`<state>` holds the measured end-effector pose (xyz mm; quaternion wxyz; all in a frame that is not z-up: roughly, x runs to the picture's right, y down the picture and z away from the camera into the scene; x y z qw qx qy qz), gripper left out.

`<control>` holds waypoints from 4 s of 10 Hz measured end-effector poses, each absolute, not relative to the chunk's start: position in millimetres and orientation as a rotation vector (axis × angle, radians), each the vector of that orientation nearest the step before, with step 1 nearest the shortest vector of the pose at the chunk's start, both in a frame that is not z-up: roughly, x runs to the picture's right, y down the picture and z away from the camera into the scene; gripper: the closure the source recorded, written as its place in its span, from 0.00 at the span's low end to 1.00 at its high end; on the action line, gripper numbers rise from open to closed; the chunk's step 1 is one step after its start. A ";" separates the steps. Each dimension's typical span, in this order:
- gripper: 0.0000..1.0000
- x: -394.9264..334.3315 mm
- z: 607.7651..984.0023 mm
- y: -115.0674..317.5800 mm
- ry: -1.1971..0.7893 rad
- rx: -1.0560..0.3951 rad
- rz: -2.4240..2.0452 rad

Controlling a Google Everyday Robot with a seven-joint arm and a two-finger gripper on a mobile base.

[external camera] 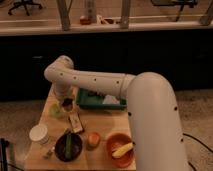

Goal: Stack cups on top of each other

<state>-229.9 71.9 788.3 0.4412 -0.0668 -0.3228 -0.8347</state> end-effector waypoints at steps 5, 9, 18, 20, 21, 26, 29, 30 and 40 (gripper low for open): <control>1.00 -234.2 786.8 69.6 -0.808 -0.168 -2.092; 1.00 -246.8 780.5 66.3 -0.812 -0.186 -2.134; 1.00 -270.0 773.4 60.3 -0.824 -0.198 -2.181; 1.00 -277.7 774.3 61.9 -0.841 -0.193 -2.190; 1.00 -279.6 774.9 62.6 -0.847 -0.192 -2.192; 1.00 -293.6 779.5 68.0 -0.888 -0.184 -2.200; 1.00 -299.5 784.9 70.5 -0.912 -0.177 -2.192; 1.00 -301.5 785.9 71.6 -0.916 -0.176 -2.191; 0.82 -296.2 804.9 76.2 -0.964 -0.177 -2.114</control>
